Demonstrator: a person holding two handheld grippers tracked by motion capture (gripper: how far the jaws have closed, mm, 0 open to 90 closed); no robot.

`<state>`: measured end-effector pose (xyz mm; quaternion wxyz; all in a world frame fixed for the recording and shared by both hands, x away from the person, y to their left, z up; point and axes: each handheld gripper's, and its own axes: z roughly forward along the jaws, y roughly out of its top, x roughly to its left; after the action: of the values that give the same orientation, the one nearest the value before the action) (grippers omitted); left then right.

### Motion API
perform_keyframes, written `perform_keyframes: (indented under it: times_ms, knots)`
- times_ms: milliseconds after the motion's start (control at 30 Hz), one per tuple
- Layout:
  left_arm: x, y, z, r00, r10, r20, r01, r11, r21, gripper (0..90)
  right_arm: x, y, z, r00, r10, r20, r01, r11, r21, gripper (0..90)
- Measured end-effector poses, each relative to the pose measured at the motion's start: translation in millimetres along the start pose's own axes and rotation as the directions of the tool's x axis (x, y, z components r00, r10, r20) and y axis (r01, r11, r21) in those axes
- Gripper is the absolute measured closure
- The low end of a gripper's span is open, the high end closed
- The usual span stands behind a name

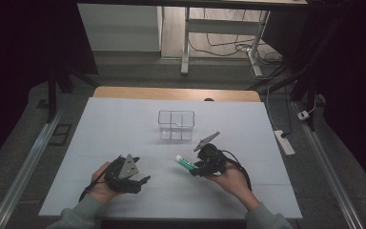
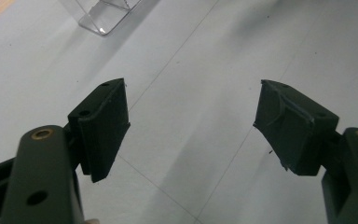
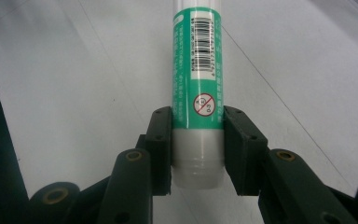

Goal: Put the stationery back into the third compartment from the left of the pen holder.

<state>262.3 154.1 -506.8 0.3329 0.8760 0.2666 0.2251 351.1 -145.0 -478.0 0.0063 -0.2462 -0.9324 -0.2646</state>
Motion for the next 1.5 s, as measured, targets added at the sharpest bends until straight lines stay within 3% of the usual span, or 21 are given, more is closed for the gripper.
perform_keyframes:
  times_ms: [1500]
  knots:
    - [-5.4,8.3,14.4,0.9988,0.048,0.012,-0.048,0.9982,0.037,25.0,16.3,24.4,17.1,0.9971,-0.056,-0.052,0.055,0.998,-0.013,64.0]
